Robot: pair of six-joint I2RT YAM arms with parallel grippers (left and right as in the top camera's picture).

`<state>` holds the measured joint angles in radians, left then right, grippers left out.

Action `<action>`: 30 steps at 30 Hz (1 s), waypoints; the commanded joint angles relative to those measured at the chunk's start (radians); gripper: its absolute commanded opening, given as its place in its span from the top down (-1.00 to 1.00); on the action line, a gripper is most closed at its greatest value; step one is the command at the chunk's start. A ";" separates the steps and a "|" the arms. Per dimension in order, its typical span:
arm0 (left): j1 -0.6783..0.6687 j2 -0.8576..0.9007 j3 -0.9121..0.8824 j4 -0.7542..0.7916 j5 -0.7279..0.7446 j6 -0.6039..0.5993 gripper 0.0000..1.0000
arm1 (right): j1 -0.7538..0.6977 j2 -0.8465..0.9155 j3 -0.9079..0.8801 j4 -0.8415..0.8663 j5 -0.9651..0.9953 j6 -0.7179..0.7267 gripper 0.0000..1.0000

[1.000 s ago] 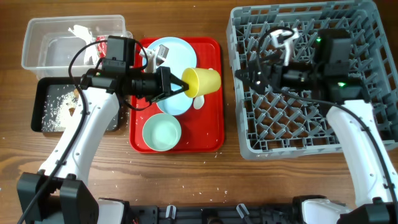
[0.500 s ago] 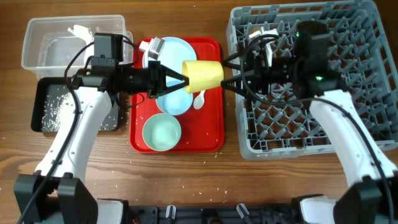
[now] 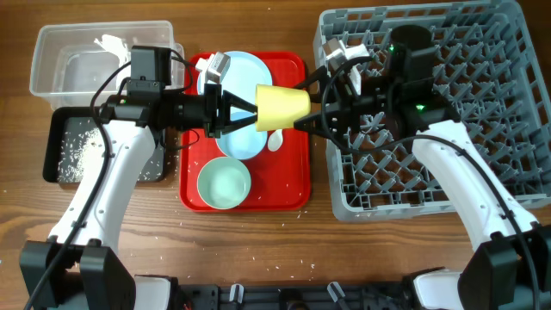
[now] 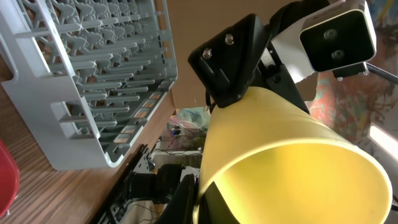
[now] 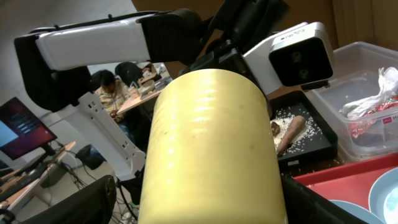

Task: Sort waste into correct bins and load items into the dishwasher rack
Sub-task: 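Grasp the yellow cup with right gripper and release left gripper, then lower the yellow cup into the dish rack with right gripper and release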

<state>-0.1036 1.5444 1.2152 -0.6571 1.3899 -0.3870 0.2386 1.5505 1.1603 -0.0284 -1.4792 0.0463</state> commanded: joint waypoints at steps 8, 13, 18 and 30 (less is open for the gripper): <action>-0.006 0.000 0.016 0.003 0.023 -0.010 0.92 | 0.012 0.011 0.010 0.010 0.016 0.022 0.08; -0.005 0.000 0.016 0.003 0.023 -0.012 0.53 | -0.003 0.011 0.010 0.010 0.016 0.044 0.19; -0.005 0.000 0.016 0.003 0.023 -0.039 0.41 | -0.150 0.011 0.010 0.008 0.021 0.178 0.22; -0.006 0.000 0.016 -0.040 -0.785 -0.040 0.32 | -0.235 -0.222 0.067 -0.718 0.878 0.135 0.29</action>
<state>-0.1055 1.5444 1.2167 -0.6857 0.9222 -0.4252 0.0002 1.4361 1.1683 -0.6163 -0.8890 0.2447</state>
